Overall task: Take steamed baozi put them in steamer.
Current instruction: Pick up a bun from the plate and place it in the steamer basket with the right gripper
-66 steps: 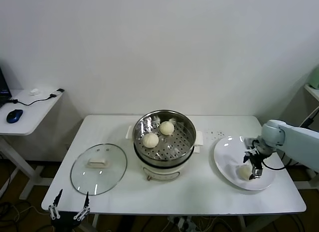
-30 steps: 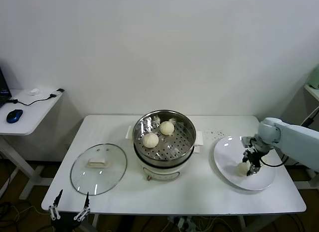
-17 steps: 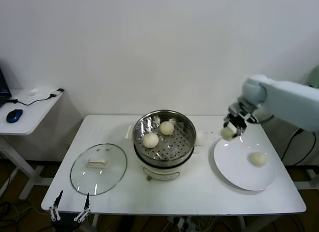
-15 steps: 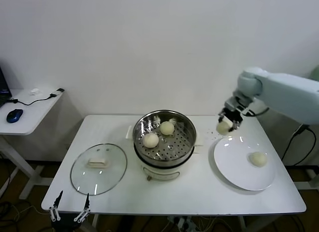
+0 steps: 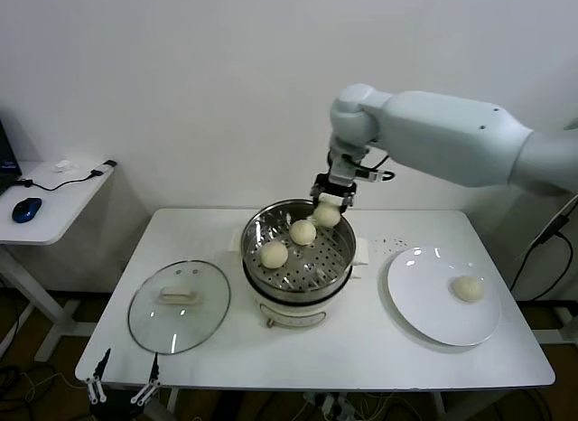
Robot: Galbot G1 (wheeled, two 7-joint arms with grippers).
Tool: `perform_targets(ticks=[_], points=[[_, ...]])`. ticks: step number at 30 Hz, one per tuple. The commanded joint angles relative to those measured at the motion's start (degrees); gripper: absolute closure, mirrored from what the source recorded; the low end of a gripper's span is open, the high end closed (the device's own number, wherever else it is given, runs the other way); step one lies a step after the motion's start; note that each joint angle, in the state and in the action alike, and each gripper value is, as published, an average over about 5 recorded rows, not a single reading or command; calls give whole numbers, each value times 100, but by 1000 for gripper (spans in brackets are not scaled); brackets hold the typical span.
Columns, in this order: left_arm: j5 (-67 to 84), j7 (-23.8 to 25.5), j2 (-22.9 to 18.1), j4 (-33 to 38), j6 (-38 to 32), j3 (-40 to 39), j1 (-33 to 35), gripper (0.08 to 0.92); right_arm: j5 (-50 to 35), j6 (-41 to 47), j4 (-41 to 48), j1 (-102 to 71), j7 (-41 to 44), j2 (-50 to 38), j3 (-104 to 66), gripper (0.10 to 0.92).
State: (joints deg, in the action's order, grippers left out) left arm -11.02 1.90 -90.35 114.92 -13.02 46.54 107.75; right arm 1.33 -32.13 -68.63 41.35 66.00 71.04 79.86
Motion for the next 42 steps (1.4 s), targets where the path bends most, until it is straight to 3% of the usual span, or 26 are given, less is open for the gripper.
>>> perform_targets(ticks=[1,22,33,38,42], points=[[75,1,-2,-29,23,50,-6,177,487,-380,-168,-783,0,720,-134,434],[44,-2,-33,-81,-14,44,12,177,563,-312,-517,-1100,-79,405,87,428],[10,-4,-33,-100,-18,24,11,177,532,-387,-388,-907,-81,259,-104,210],[-1,-3,-17,-95,-22,13,6,177,6,-206,-208,-435,-129,-53,-117,203],[-2,-2,6,-71,-23,0,2,177,-1020,750,-4,181,-585,-619,443,203]])
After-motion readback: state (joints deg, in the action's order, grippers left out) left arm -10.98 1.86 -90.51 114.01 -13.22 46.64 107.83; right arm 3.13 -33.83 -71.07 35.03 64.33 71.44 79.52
